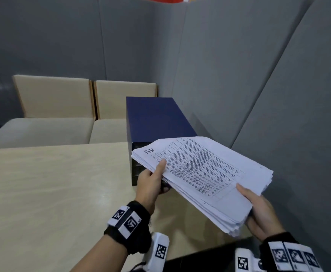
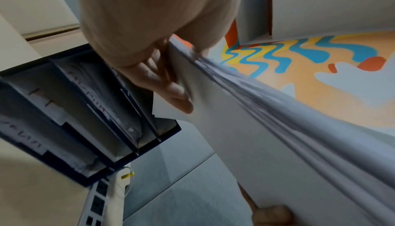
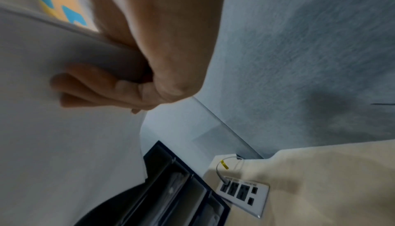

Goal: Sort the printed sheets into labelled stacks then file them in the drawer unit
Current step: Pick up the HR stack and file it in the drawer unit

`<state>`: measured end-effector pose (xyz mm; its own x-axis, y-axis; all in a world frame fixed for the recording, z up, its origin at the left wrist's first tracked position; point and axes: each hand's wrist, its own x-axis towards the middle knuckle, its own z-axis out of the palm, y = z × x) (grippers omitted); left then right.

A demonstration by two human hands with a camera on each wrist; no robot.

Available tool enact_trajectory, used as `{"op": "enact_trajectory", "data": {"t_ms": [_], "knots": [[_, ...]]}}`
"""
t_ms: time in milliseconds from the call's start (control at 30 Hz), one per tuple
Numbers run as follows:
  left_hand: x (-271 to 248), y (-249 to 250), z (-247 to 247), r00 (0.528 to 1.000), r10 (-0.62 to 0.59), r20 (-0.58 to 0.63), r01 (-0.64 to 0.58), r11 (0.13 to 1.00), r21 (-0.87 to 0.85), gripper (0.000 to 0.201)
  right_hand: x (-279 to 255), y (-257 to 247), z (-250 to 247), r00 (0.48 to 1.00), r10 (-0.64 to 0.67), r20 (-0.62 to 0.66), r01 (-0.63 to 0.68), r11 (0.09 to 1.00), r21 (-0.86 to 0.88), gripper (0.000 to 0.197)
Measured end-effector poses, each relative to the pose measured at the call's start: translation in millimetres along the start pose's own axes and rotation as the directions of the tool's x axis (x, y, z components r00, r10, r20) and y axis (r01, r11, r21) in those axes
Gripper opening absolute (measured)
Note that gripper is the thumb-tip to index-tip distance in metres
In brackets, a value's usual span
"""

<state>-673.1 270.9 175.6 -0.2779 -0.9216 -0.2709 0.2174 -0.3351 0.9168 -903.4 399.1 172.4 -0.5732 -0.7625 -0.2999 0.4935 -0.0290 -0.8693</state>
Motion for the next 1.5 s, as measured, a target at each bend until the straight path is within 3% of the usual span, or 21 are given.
{"op": "enact_trajectory", "data": {"t_ms": [100, 200, 333, 467, 567, 700, 1000, 1167, 1333, 1400, 1500], "knots": [[-16.3, -14.1, -3.3, 0.983, -0.128, 0.129, 0.115, 0.988, 0.103, 0.048, 7.6, 21.8, 13.6, 1.0, 0.001, -0.022, -0.001, 1.0, -0.004, 0.027], [-27.0, -37.5, -3.6, 0.944, -0.235, 0.232, 0.193, 0.963, 0.191, 0.035, 14.1, 49.9, 24.7, 0.997, 0.055, -0.061, -0.057, 0.997, -0.044, 0.022], [-19.6, -46.8, -9.5, 0.965, -0.235, 0.115, 0.215, 0.963, 0.16, 0.018, 18.0, 78.7, 23.9, 0.986, 0.137, -0.093, -0.147, 0.984, -0.102, 0.031], [-21.6, -50.3, -17.4, 0.959, -0.229, 0.165, 0.196, 0.961, 0.194, 0.021, 11.7, 85.1, 12.1, 0.981, 0.178, -0.081, -0.185, 0.978, -0.1, 0.028], [-14.9, -52.9, -19.5, 0.972, -0.194, 0.132, 0.184, 0.979, 0.084, 0.027, 7.0, 78.3, -3.6, 0.985, 0.16, -0.065, -0.164, 0.985, -0.06, 0.022], [12.5, -38.7, -19.1, 0.985, -0.173, -0.004, 0.172, 0.984, -0.049, 0.026, -0.4, 62.2, -22.7, 0.99, 0.13, -0.051, -0.133, 0.989, -0.062, 0.043], [34.1, -2.9, 2.0, 0.994, 0.009, -0.109, -0.003, 0.998, 0.057, 0.037, 11.6, 36.5, -19.2, 0.991, 0.131, -0.021, -0.133, 0.986, -0.1, 0.033], [26.6, -10.5, 0.2, 0.992, 0.055, -0.114, -0.042, 0.992, 0.12, 0.04, 13.6, 30.6, -25.0, 0.988, 0.147, -0.042, -0.152, 0.977, -0.148, 0.037], [27.2, 14.4, 4.0, 0.994, 0.088, -0.069, -0.084, 0.995, 0.059, 0.037, 7.8, 27.1, -8.6, 0.997, 0.075, -0.024, -0.076, 0.995, -0.068, 0.031], [38.4, 21.1, 4.4, 0.992, 0.073, -0.1, -0.069, 0.997, 0.046, 0.028, 8.2, 29.0, 2.4, 0.999, 0.02, -0.05, -0.022, 0.999, -0.044, 0.029], [46.9, 15.9, 0.9, 0.991, -0.071, -0.114, 0.074, 0.997, 0.023, 0.011, 11.6, 39.5, 19.9, 0.997, -0.001, -0.078, 0.0, 1.0, -0.011, 0.025]]}}
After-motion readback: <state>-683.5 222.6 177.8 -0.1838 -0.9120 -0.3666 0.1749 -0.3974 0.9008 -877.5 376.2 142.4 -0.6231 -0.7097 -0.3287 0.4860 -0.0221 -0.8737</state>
